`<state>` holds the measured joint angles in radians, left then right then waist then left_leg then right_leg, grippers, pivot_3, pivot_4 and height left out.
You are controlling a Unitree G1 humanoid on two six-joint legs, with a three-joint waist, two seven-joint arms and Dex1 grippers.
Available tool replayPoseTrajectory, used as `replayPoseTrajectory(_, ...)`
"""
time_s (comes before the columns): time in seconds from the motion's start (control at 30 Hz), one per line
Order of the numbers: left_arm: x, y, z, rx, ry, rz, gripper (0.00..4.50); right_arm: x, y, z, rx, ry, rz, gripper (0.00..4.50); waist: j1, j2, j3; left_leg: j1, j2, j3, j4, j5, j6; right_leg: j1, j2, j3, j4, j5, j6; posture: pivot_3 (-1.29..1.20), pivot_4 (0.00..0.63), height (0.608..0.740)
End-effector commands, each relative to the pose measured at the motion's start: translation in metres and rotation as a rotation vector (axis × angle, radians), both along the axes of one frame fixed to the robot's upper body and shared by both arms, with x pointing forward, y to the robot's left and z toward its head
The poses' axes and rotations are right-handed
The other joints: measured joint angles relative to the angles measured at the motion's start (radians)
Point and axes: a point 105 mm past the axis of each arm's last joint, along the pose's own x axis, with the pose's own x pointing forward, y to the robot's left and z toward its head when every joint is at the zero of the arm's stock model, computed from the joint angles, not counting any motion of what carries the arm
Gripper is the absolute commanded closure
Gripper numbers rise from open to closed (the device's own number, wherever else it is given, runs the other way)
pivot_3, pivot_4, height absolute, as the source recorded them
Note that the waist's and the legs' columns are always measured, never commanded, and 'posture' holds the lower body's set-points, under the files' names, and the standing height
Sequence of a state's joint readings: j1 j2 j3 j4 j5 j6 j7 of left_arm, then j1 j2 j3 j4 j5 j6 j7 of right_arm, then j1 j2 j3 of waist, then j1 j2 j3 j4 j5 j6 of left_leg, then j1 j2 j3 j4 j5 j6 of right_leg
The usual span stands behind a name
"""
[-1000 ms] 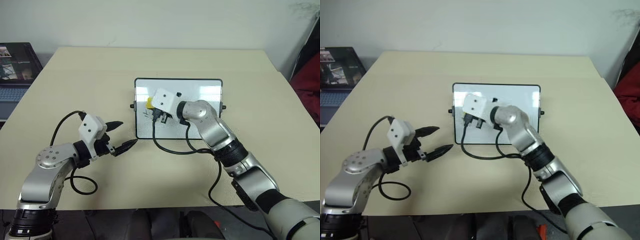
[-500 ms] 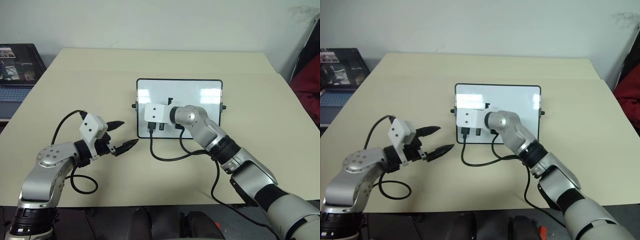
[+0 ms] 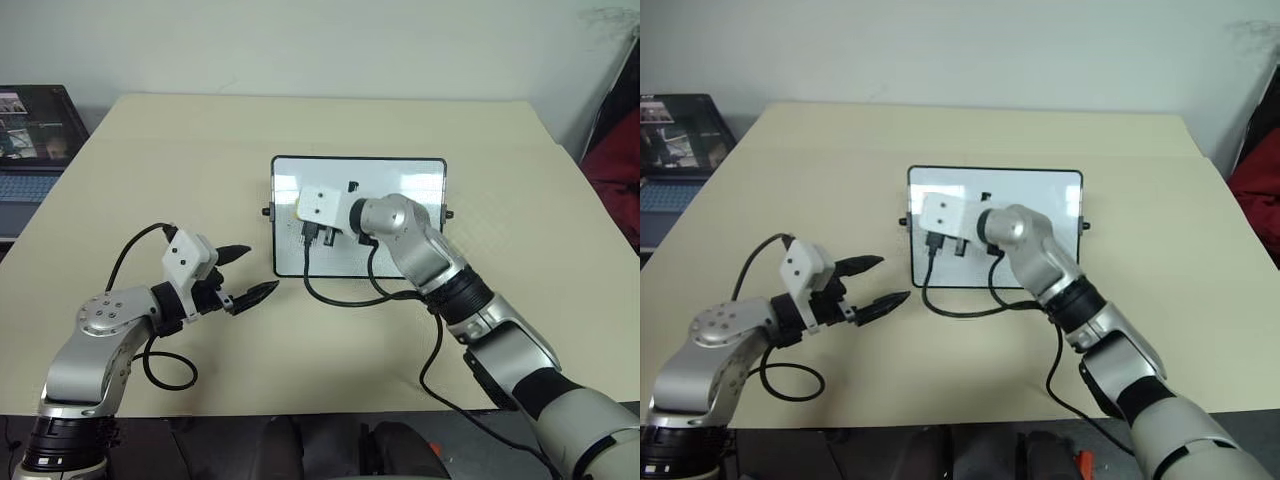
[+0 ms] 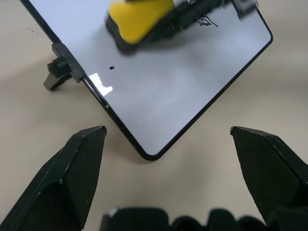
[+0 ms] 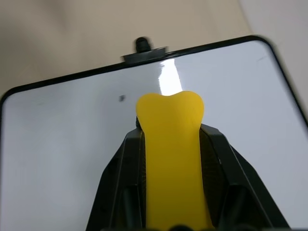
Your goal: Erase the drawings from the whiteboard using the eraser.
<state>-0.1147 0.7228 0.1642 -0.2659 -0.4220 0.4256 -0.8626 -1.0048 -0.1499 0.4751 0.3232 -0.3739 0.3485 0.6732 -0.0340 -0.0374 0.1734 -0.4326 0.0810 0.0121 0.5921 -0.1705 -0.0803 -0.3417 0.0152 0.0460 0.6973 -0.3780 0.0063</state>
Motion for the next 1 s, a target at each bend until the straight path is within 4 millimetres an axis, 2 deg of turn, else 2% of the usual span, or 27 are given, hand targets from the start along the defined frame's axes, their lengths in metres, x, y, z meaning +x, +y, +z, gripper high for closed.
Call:
replayPoseTrajectory(0.03,-0.002,-0.004,0.009,-0.003,-0.036,-0.021,0.0,0.002,0.007,-0.006,-0.016,-0.02,0.01,3.35,0.0,0.0,0.0,0.0,0.0,0.0,0.0,0.0,0.0,0.0,0.0,0.0,0.0,0.0,0.0,0.0,0.15,0.74)
replayPoseTrajectory(0.13,-0.003,-0.005,0.009,-0.004,-0.036,-0.022,0.0,0.003,0.008,-0.017,-0.039,-0.01,0.011,3.35,-0.001,0.0,0.0,0.0,0.0,0.001,0.0,0.0,0.0,0.0,0.0,0.001,0.0,0.0,0.0,0.0,0.15,0.74)
replayPoseTrajectory(0.33,-0.004,-0.006,0.008,-0.006,-0.032,-0.022,0.0,-0.004,0.013,-0.052,-0.122,0.061,0.046,3.35,-0.001,0.0,0.0,0.001,0.0,0.0,0.001,0.0,0.0,0.001,0.0,0.0,0.002,0.0,0.0,0.0,0.15,0.74)
replayPoseTrajectory(0.53,-0.003,-0.006,0.008,-0.008,-0.035,-0.025,0.0,-0.007,0.007,-0.067,-0.176,0.107,0.054,3.35,0.001,0.0,0.0,0.002,0.0,-0.001,0.001,0.0,0.0,0.002,0.0,-0.001,0.003,0.0,0.0,0.0,0.15,0.74)
replayPoseTrajectory(0.63,-0.001,-0.007,0.01,-0.011,-0.036,-0.025,0.0,-0.007,0.007,-0.057,-0.145,0.103,0.053,3.35,0.001,0.0,0.0,0.002,0.0,-0.001,0.001,0.0,0.0,0.003,0.0,-0.002,0.003,0.0,0.0,0.0,0.15,0.74)
replayPoseTrajectory(0.87,-0.003,-0.01,0.009,-0.014,-0.03,-0.038,0.0,-0.033,0.023,0.005,0.093,0.119,0.132,3.35,0.004,0.0,0.0,0.0,0.0,-0.001,0.001,0.0,0.0,0.002,0.0,-0.002,0.001,0.0,0.0,0.0,0.15,0.74)
replayPoseTrajectory(1.0,-0.002,-0.008,0.009,-0.013,-0.033,-0.034,0.0,-0.027,0.017,0.025,0.156,0.062,0.088,3.35,0.001,0.0,0.0,-0.001,0.0,-0.001,0.0,0.0,0.0,0.0,0.0,-0.002,0.001,0.0,0.0,0.0,0.15,0.74)
